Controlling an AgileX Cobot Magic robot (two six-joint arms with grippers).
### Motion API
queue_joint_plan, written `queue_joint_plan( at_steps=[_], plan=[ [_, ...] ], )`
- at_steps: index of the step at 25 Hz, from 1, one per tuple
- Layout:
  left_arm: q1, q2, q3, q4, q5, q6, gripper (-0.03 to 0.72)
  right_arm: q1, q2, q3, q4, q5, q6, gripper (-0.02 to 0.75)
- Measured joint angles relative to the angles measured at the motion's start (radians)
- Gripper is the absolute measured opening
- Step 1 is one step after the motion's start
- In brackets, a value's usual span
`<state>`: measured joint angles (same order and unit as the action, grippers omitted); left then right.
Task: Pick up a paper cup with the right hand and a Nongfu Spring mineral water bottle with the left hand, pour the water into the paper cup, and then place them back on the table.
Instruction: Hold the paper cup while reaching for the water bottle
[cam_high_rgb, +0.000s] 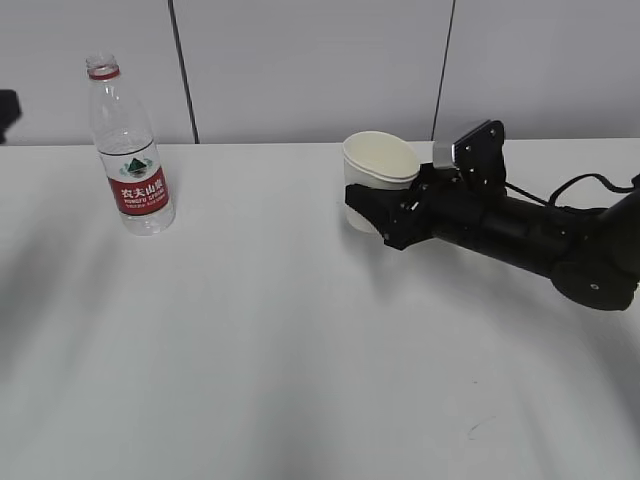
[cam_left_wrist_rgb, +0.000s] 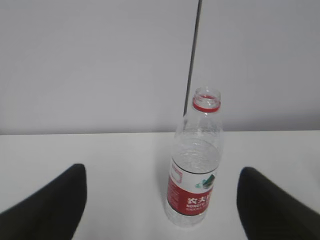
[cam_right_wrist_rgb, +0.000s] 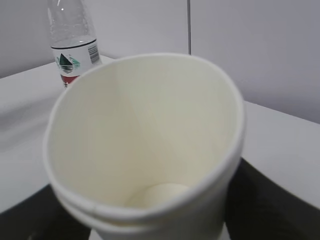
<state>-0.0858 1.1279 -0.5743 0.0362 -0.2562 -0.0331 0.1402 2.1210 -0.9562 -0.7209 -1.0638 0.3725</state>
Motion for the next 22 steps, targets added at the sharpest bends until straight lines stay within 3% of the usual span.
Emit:
queue_joint_plan(
  at_steps=[8,14,17,22],
  plan=[
    [-0.135,0.28,0.0,-0.006,-0.219,0.001,0.552,0.0,0.0,-0.032,-0.002,0.053,0.011,0.511],
    [-0.139,0.491,-0.001,-0.036,-0.446,-0.006,0.561,0.0,0.0,-0.032,-0.002,0.066,0.015,0.511],
    [-0.139,0.584,-0.019,-0.054,-0.564,-0.006,0.617,0.0,0.0,-0.032,-0.002,0.066,0.016,0.511],
    [-0.139,0.699,-0.08,-0.121,-0.61,-0.011,0.685,0.0,0.0,-0.032,-0.002,0.067,0.016,0.511]
  ],
)
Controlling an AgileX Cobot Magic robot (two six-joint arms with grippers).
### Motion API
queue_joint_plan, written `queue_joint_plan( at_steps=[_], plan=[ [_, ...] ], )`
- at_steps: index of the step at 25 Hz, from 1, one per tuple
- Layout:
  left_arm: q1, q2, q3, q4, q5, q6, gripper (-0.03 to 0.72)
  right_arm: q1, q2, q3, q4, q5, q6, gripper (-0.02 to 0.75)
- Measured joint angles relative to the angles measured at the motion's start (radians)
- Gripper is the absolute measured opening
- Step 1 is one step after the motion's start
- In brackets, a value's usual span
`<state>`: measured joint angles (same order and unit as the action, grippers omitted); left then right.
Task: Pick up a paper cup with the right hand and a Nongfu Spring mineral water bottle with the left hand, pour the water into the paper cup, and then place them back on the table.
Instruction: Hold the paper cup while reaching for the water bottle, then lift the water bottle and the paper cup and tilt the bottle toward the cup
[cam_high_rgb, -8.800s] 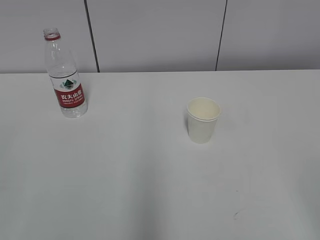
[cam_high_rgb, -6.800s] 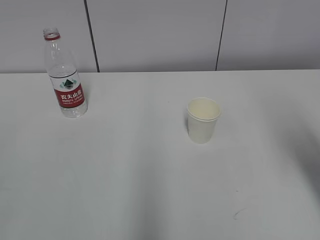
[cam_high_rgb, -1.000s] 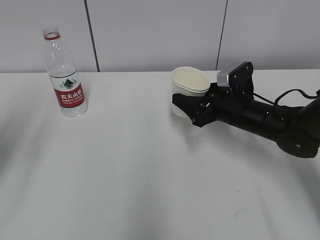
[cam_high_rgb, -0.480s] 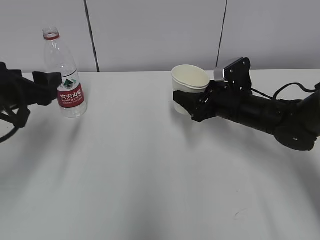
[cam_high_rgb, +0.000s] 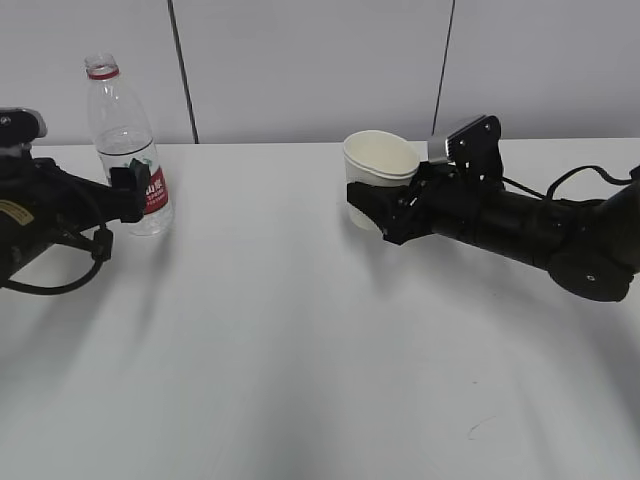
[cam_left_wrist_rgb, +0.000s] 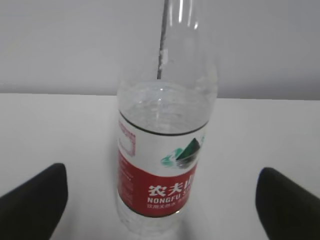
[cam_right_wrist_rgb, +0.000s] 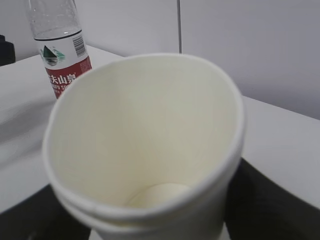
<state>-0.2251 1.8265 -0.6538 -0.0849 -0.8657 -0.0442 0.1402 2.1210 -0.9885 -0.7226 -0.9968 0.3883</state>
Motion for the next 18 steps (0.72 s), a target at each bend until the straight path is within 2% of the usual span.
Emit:
queue_joint_plan(
  at_steps=[11,18],
  plan=[
    [0.0,0.214,-0.223,0.006,-0.007,-0.002,0.692,0.0,0.0,0.0,0.0,0.0,0.002,0.511],
    [0.007,0.293,-0.306,0.001,-0.005,-0.002,0.685,0.0,0.0,0.0,0.0,0.002,0.002,0.511]
  ],
)
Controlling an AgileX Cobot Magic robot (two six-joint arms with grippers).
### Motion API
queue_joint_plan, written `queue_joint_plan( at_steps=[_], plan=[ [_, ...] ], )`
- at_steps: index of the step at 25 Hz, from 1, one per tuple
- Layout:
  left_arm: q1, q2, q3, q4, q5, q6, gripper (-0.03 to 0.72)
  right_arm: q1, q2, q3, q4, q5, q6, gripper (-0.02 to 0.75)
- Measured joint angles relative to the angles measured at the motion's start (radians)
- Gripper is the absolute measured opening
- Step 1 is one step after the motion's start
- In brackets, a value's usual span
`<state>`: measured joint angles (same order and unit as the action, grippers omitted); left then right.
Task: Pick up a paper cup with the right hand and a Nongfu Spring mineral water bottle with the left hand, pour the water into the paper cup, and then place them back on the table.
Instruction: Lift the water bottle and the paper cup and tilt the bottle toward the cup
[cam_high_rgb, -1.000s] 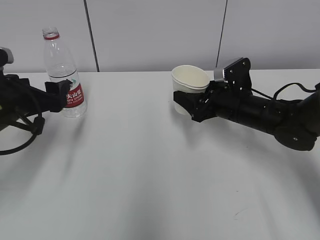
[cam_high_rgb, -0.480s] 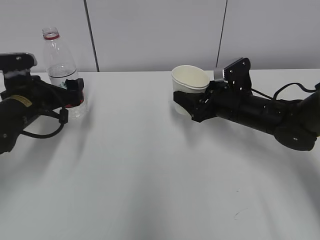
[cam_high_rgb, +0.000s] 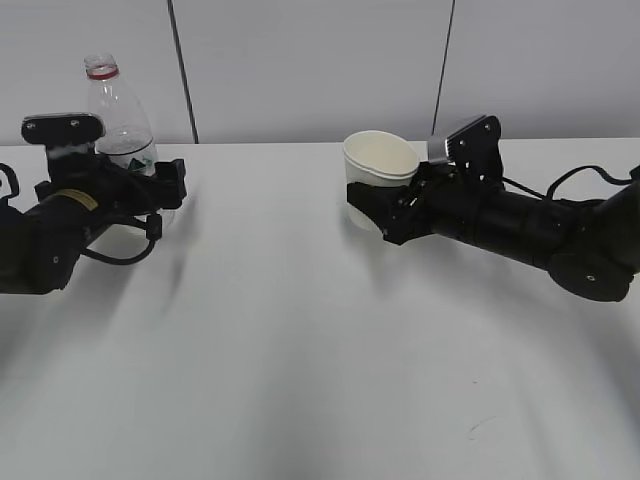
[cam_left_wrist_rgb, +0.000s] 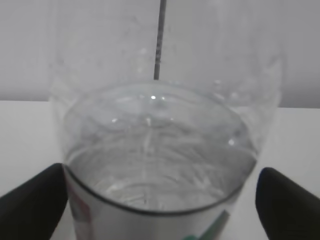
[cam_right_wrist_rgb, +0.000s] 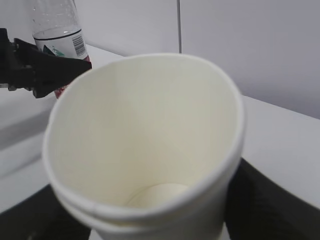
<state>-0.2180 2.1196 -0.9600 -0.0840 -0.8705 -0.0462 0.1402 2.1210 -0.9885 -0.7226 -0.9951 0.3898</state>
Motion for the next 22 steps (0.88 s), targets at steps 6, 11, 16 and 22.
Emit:
queue_joint_plan(
  at_steps=[6,11,16,22],
  plan=[
    [0.022,0.043,-0.047,-0.002,0.0,0.0,0.666,0.0,0.0,0.0,-0.004,0.007,0.0,0.511],
    [0.024,0.056,-0.064,0.018,0.0,0.0,0.628,0.0,0.0,0.0,-0.004,0.011,0.0,0.511],
    [0.024,0.062,-0.064,0.025,-0.008,0.003,0.507,0.0,0.0,0.0,-0.004,0.012,0.0,0.511],
    [0.024,0.062,-0.064,0.028,-0.012,0.005,0.402,0.0,0.0,0.0,-0.004,0.015,0.0,0.511]
  ],
)
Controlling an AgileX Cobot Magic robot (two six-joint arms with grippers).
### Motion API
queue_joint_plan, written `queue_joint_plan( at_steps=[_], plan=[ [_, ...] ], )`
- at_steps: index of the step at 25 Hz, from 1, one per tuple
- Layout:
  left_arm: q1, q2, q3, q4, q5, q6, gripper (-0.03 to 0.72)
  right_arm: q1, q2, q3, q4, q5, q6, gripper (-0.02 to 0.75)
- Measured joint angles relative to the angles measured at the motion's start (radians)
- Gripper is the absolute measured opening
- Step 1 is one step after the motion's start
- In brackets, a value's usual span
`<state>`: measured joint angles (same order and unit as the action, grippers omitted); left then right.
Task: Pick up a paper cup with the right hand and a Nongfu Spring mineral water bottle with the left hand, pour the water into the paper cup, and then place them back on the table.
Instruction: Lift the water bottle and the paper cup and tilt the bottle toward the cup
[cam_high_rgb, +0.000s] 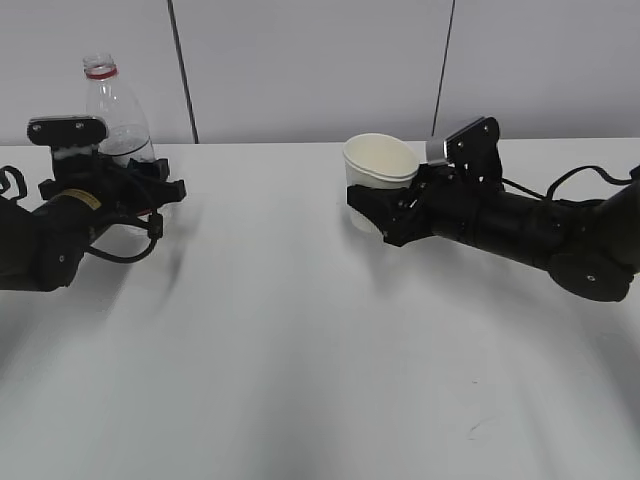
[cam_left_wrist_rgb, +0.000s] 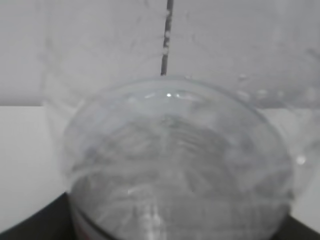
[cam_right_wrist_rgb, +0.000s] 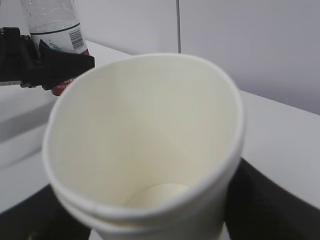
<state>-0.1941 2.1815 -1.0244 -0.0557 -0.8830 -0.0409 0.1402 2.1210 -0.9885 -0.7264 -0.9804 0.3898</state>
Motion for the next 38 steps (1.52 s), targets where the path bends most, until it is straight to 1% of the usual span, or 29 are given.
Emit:
queue_joint_plan(
  at_steps=[7,11,16,20,24,26,32,38],
  plan=[
    [0.0,0.001,0.0,0.007,-0.006,0.0,0.399,0.0,0.0,0.0,-0.022,0.001,0.0,0.511],
    [0.009,0.001,0.0,0.071,-0.008,0.001,0.399,0.0,0.0,0.0,-0.069,0.001,0.015,0.511],
    [0.056,0.001,-0.025,0.243,0.007,0.001,0.4,0.002,0.0,-0.006,-0.11,0.002,0.047,0.511],
    [0.106,0.001,-0.095,0.397,0.016,-0.003,0.4,0.032,0.0,-0.04,-0.143,0.019,0.053,0.511],
    [0.114,0.001,-0.166,0.557,0.037,-0.019,0.4,0.079,0.0,-0.096,-0.164,0.056,0.066,0.511],
    [0.111,0.001,-0.196,0.618,0.041,-0.032,0.4,0.092,0.004,-0.125,-0.169,0.062,0.084,0.511],
    [0.108,0.003,-0.25,0.736,0.038,-0.048,0.4,0.136,0.063,-0.208,-0.203,0.073,0.139,0.511],
    [0.099,0.013,-0.259,0.853,0.035,-0.05,0.4,0.163,0.095,-0.258,-0.229,0.096,0.155,0.511]
  ],
)
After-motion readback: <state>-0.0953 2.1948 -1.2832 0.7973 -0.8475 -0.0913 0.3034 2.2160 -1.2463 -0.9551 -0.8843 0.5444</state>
